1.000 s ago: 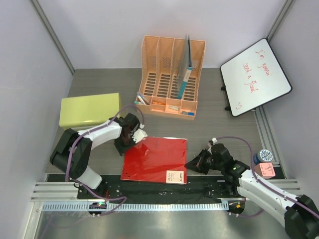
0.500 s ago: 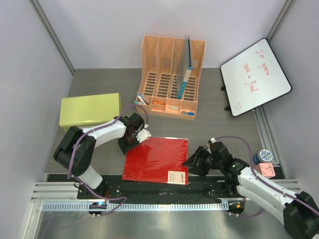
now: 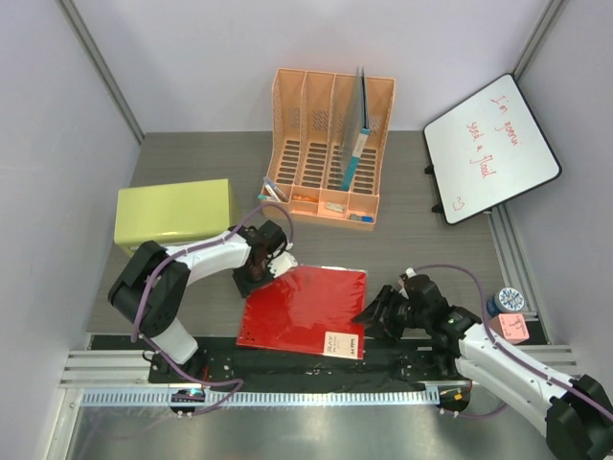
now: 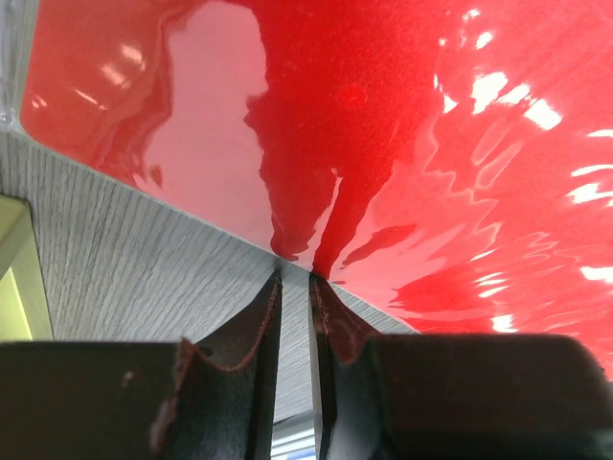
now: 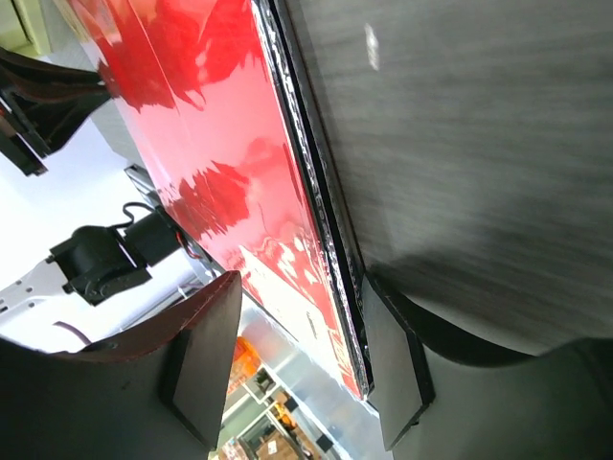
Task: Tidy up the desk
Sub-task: Pick up the folder from the corner of the board.
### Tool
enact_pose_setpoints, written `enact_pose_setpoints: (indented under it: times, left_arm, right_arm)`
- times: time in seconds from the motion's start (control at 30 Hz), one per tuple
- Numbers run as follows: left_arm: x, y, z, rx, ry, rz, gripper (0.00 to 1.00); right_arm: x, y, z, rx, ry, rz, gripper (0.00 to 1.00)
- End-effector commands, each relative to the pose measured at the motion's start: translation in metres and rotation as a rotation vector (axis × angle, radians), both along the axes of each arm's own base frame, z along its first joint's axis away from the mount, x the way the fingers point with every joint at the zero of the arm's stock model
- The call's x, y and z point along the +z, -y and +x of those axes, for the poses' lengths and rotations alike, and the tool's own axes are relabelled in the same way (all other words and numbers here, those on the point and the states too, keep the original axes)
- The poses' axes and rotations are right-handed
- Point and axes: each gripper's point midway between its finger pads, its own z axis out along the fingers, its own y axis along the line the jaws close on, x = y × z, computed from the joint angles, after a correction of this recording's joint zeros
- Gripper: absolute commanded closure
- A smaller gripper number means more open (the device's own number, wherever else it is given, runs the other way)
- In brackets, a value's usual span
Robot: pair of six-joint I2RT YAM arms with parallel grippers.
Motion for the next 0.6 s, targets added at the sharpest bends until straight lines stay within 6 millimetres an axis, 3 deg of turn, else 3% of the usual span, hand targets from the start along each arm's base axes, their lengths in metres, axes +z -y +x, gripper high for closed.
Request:
enact_pose_setpoints:
  times: [0.0,0.13,0.37,0.57]
  left_arm:
    - [-0.009,0.042,0.005,-0.008,-0.002,-0.159,0.82]
    - [-0.008,0.042,0.006,-0.012,0.004,-0.157,0.83]
    - [-0.009,0.039,0.006,-0.019,0.013,-0.150,0.83]
    - [-0.010,0.037,0.006,-0.018,0.015,-0.143,0.83]
  right_arm:
    - [-0.043,0.039,-0.053,0.041,-0.206,-0.193,0.40]
    - [-0.032,0.047,-0.062,0.084,-0.215,-0.240,0.39]
    - [-0.032,0.054,-0.071,0.117,-0.249,-0.278,0.38]
    - [-0.034,0.040,-0.057,0.062,-0.219,-0.202,0.38]
